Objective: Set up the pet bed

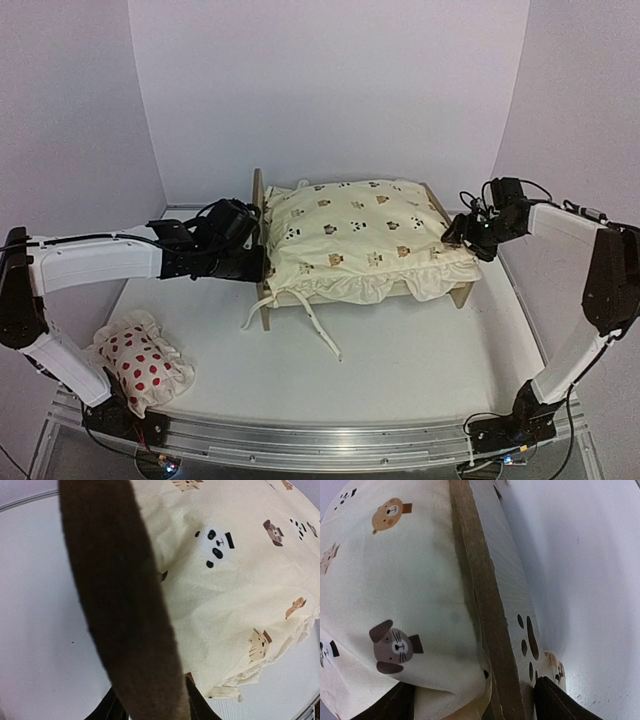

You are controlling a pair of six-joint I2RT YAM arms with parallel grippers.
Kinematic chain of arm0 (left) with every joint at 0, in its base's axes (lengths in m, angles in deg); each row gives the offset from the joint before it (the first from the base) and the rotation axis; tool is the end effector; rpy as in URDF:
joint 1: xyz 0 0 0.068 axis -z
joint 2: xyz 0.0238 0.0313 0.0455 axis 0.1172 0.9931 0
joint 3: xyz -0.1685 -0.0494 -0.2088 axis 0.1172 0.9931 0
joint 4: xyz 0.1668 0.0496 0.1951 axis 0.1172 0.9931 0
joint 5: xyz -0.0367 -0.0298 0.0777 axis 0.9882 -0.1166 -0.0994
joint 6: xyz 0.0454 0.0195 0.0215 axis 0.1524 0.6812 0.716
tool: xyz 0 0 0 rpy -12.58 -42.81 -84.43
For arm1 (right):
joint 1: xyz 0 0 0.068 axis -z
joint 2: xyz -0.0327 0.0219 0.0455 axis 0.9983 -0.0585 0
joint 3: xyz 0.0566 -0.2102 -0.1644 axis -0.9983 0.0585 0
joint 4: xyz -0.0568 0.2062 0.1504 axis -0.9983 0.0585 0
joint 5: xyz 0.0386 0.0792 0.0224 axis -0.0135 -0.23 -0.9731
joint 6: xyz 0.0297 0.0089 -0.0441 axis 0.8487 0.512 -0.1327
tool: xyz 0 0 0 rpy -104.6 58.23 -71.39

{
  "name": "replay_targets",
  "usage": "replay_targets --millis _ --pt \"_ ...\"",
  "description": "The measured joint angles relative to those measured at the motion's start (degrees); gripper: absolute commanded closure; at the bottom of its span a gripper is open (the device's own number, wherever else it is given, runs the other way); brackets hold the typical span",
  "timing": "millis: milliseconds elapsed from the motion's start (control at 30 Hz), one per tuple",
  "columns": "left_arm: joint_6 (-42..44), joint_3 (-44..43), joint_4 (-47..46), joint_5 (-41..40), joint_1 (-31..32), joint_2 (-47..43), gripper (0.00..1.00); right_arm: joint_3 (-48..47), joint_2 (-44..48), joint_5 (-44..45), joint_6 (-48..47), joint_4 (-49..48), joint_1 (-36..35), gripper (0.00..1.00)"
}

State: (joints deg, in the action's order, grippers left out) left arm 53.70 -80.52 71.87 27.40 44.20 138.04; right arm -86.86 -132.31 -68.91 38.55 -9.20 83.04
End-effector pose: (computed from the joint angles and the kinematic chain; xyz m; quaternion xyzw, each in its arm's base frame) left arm 0.2141 -0.2478 0.2701 0.1020 0.9105 -0.1480 0.3724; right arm 0.3558 0.0311 0.2555 0.0792 0.9289 0.1789 0.3144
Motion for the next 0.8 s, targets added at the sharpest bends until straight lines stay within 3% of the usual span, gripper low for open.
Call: replay_targets --millis 100,467,633,800 --pt "0.5 1.7 0.2 -1.1 -2.0 -2.2 0.66 1.3 1.0 -1.3 1.0 -0.5 -2.0 0.19" --pt "3.8 7.5 8.9 -8.0 -11.6 -12.5 0.63 6.5 5.4 2.3 4.1 -1.1 -21.2 0.19" --pt "4.7 7.6 11.5 -8.0 -11.7 -15.6 0.43 7.4 6.0 2.3 4.3 -2.0 -22.8 0.13" --pt "4.8 7.4 10.5 -7.3 -11.1 -19.5 0.39 13.1 12.7 4.8 0.7 -3.5 -23.9 0.05"
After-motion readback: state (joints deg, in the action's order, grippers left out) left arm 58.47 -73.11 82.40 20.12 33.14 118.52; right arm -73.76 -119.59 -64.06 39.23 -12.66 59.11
